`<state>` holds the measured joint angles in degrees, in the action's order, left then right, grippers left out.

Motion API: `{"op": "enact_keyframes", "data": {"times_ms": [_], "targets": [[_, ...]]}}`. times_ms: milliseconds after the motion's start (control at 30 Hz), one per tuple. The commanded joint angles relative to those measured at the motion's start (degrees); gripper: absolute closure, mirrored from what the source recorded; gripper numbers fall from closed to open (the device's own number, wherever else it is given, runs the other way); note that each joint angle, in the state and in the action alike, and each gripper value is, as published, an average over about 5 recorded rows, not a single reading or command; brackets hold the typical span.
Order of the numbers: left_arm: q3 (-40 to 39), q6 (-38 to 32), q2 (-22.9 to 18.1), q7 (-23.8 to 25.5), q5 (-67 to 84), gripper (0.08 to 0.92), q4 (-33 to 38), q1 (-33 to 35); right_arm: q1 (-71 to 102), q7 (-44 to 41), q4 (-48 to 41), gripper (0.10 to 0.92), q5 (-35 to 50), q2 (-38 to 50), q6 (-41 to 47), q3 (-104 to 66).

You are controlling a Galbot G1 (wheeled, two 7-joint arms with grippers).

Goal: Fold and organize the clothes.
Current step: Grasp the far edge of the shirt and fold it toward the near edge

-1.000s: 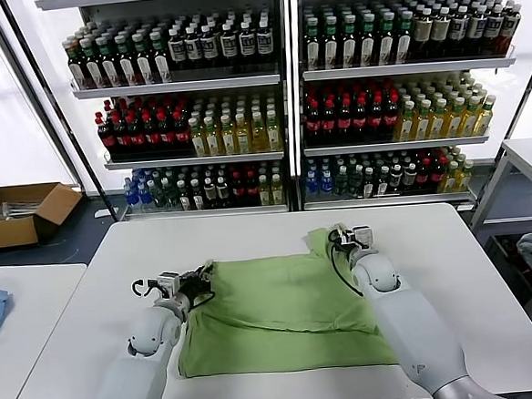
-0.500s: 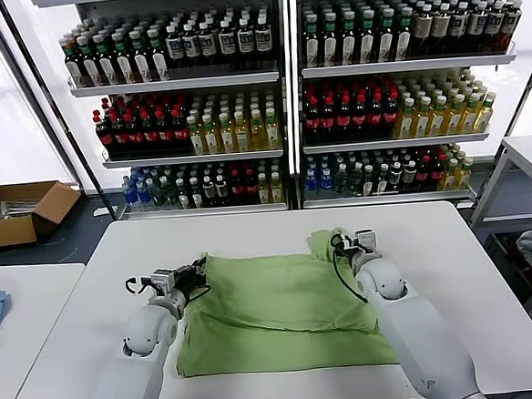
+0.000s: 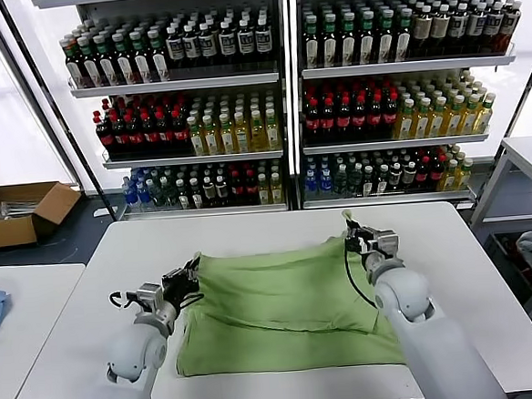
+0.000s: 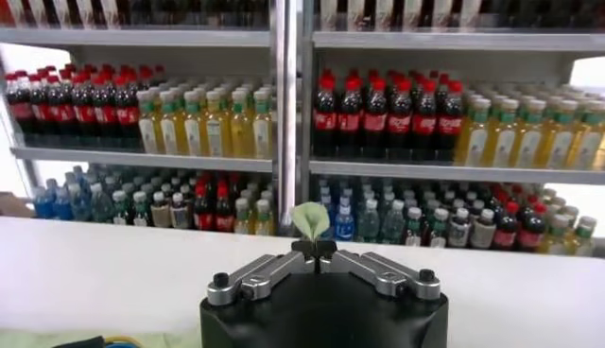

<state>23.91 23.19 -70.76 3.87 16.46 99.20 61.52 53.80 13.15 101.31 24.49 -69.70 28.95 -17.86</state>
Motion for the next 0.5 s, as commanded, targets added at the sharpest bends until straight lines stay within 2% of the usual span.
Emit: {"op": "enact_keyframes", "data": {"times_ms": [33, 333, 500], "targets": [[2.4, -1.3, -0.9, 0.3, -1.9, 0.911, 8.0, 10.8, 17.8, 3.2, 14.8, 0.920, 0.8, 1.2, 0.2, -8.9], [2.7, -3.0, -1.6, 0.7, -4.3, 0.911, 9.2, 16.4, 28.7, 4.4, 17.8, 0.920, -2.8, -0.7, -0.6, -10.3], [2.8, -3.3, -1.9, 1.1, -5.6, 0.911, 8.9, 17.2, 31.0, 5.4, 18.2, 0.920, -4.6, -1.5, -0.9, -9.5]]}}
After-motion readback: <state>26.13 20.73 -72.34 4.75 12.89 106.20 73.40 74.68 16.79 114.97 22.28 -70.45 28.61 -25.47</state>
